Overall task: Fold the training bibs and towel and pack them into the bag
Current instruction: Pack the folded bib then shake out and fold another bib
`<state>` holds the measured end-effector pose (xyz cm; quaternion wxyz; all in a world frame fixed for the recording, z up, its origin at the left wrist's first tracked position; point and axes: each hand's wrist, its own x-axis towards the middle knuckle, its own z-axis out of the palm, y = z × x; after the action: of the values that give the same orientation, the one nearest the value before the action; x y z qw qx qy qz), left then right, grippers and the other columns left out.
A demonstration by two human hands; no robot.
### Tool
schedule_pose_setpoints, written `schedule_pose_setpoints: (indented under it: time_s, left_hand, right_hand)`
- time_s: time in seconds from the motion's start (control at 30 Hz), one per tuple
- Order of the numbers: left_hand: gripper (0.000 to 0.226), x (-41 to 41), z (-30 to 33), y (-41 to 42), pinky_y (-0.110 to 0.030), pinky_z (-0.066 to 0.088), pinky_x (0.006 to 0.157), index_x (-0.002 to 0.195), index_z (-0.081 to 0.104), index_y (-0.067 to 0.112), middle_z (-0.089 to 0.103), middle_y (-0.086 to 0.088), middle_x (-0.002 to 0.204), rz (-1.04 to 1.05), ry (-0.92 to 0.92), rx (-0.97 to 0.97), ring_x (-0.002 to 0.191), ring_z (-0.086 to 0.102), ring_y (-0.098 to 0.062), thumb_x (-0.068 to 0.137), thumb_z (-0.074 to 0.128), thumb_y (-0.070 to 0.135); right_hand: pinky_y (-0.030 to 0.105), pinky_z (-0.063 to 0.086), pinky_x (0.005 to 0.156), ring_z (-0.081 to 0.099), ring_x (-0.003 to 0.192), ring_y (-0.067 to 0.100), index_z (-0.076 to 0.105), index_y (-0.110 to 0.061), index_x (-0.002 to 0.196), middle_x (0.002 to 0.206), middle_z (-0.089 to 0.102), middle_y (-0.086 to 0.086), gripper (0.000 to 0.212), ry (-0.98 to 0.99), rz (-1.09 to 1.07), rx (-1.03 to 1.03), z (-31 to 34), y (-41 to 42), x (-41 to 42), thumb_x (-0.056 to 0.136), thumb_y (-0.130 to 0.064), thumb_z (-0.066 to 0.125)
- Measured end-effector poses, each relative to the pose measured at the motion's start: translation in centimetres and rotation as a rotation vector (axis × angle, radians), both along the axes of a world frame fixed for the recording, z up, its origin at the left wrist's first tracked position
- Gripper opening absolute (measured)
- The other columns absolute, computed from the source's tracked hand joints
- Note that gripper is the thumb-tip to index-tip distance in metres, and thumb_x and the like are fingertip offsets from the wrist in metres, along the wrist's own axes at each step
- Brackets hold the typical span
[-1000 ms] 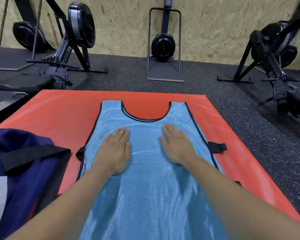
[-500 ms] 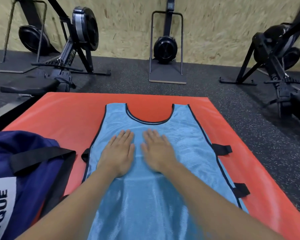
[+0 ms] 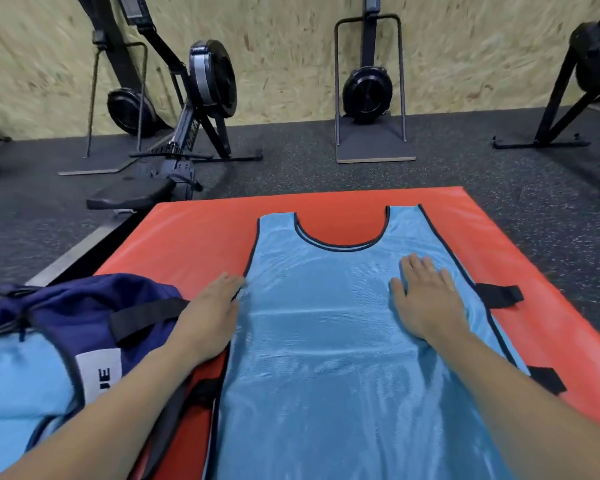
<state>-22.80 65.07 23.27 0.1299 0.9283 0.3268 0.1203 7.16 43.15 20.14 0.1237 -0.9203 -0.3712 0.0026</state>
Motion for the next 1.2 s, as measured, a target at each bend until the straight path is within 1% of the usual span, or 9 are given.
schedule_pose_setpoints:
  time_s: [0.3,0.5,0.63,0.73,0.8,0.87,0.97,1.13,1.2]
  left_hand:
    - [0.039,-1.1,0.3,-0.4,-0.036,0.048,0.094,0.126,0.061,0.028,0.066,0.004,0.107,0.051,-0.183,-0.106,0.102,0.06,-0.02,0.092,0.058,0.008]
    - [0.037,-0.5,0.8,1.0,-0.047,0.046,0.09,0.124,0.066,0.021,0.06,-0.006,0.104,0.138,0.047,0.199,0.105,0.053,-0.033,0.091,0.052,0.011]
    - [0.054,1.7,-0.3,-1.6,-0.045,0.041,0.105,0.135,0.06,0.01,0.06,-0.009,0.131,-0.094,0.053,0.268,0.122,0.055,-0.035,0.095,0.032,0.034]
    - [0.082,2.2,-1.7,-3.6,-0.038,0.011,0.123,0.156,0.031,0.017,0.029,-0.001,0.162,-0.136,0.209,0.189,0.151,0.022,-0.02,0.09,0.003,0.057]
    - [0.084,1.9,-1.5,-4.3,-0.034,-0.002,0.123,0.158,0.025,0.018,0.02,0.002,0.165,-0.096,0.214,0.239,0.154,0.013,-0.015,0.089,-0.004,0.057]
    - [0.077,1.6,-0.8,-5.8,-0.034,-0.001,0.121,0.153,0.037,0.012,0.032,-0.003,0.161,-0.083,0.133,0.311,0.151,0.023,-0.018,0.097,0.003,0.053]
    - [0.072,0.4,-1.6,-10.4,-0.033,0.005,0.12,0.145,0.049,0.005,0.045,-0.009,0.153,-0.168,0.07,0.259,0.144,0.037,-0.024,0.105,0.007,0.047]
    - [0.073,-2.8,-4.6,-14.6,-0.027,0.001,0.12,0.151,0.042,0.014,0.034,-0.001,0.159,-0.17,0.049,0.114,0.149,0.02,-0.011,0.104,0.007,0.057]
    - [0.083,-3.0,-4.8,-14.2,-0.026,-0.005,0.12,0.156,0.029,0.017,0.02,0.005,0.162,-0.145,0.016,0.129,0.152,0.009,-0.011,0.097,-0.005,0.065]
  right_hand:
    - [0.04,-0.002,0.125,0.001,0.155,0.017,0.012,-0.017,0.16,0.168,0.006,-0.002,0.062,0.005,-0.011,-0.004,0.4,-0.2,-0.4,0.105,-0.045,0.018]
    - [0.039,-0.005,0.125,-0.001,0.155,0.016,0.011,-0.018,0.161,0.168,0.005,-0.003,0.062,0.006,-0.015,0.002,0.2,-0.1,-0.3,0.105,-0.045,0.018]
    - [0.04,-0.005,0.125,-0.002,0.155,0.017,0.01,-0.018,0.161,0.168,0.004,-0.002,0.062,0.023,0.003,-0.032,0.3,0.0,-0.1,0.106,-0.045,0.018]
    - [0.04,-0.003,0.125,-0.002,0.155,0.018,0.01,-0.016,0.16,0.168,0.002,0.002,0.061,0.061,0.047,-0.061,1.1,-0.3,0.7,0.107,-0.044,0.02]
    - [0.039,-0.005,0.125,-0.003,0.155,0.018,0.008,-0.015,0.16,0.168,0.001,0.004,0.063,-0.036,0.064,-0.07,2.1,-0.9,0.6,0.106,-0.046,0.016]
    - [0.036,-0.01,0.124,0.0,0.155,0.02,0.01,-0.012,0.16,0.168,0.004,0.006,0.071,-0.121,0.107,0.001,3.2,-1.7,-1.6,0.1,-0.051,0.004]
    - [0.033,-0.011,0.123,0.005,0.155,0.018,0.014,-0.013,0.159,0.167,0.009,0.005,0.092,0.028,0.343,0.055,3.5,-3.7,-10.3,0.091,-0.065,-0.017]
    - [0.036,0.013,0.116,0.039,0.144,0.016,0.048,-0.019,0.148,0.157,0.038,-0.004,0.073,0.034,0.395,-0.101,-0.1,-10.3,-15.4,0.102,-0.059,0.008]
    - [0.032,0.004,0.119,0.029,0.149,0.014,0.039,-0.018,0.153,0.161,0.024,-0.005,0.08,-0.003,0.241,-0.078,0.5,-13.8,-12.3,0.098,-0.063,0.001]
